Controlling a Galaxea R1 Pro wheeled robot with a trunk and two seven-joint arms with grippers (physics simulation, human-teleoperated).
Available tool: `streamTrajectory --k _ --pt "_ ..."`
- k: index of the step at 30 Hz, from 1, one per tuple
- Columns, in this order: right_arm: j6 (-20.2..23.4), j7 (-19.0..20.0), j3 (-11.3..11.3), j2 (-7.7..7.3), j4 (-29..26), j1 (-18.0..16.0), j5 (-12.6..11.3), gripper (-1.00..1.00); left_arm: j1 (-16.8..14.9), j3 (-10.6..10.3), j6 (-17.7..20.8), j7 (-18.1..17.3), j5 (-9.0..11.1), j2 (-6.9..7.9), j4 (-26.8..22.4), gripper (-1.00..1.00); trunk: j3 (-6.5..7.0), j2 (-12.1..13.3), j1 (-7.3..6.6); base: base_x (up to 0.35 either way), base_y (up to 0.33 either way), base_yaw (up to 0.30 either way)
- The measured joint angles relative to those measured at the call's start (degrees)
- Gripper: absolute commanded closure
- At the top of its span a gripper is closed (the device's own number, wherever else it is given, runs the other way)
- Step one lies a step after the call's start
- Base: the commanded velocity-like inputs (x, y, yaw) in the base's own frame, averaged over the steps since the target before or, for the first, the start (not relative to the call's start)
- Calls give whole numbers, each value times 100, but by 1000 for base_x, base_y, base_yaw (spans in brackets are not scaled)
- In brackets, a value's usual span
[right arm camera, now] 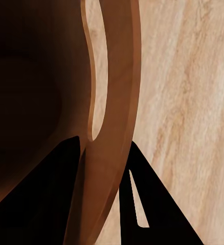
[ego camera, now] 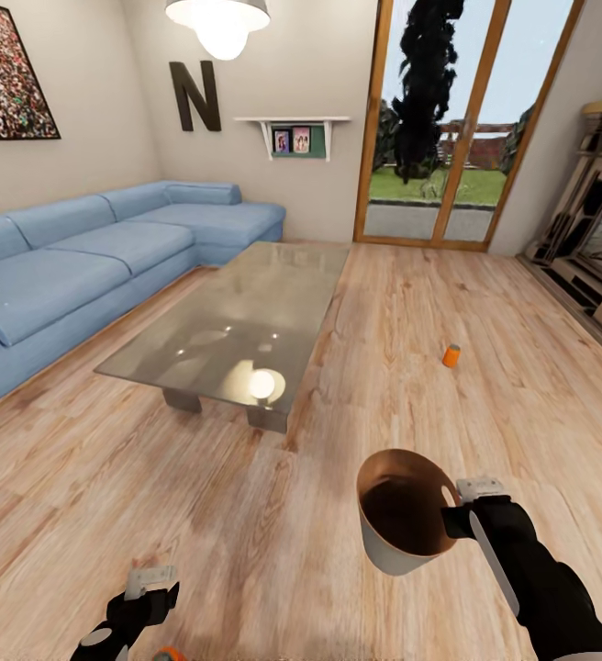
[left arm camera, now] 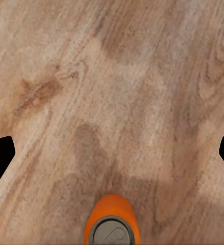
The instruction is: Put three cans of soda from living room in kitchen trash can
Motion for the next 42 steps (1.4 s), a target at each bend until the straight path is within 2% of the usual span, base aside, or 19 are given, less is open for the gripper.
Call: streamTrajectory --k 24,42 --pt "3 1 -9 -8 -921 -10 -9 100 0 0 -8 0 0 0 0 -100 -220 0 0 0 0 0" --pt "6 0 -35 -9 -1090 -9 -1 100 0 -5 -7 0 0 0 0 -100 -386 0 0 0 0 0"
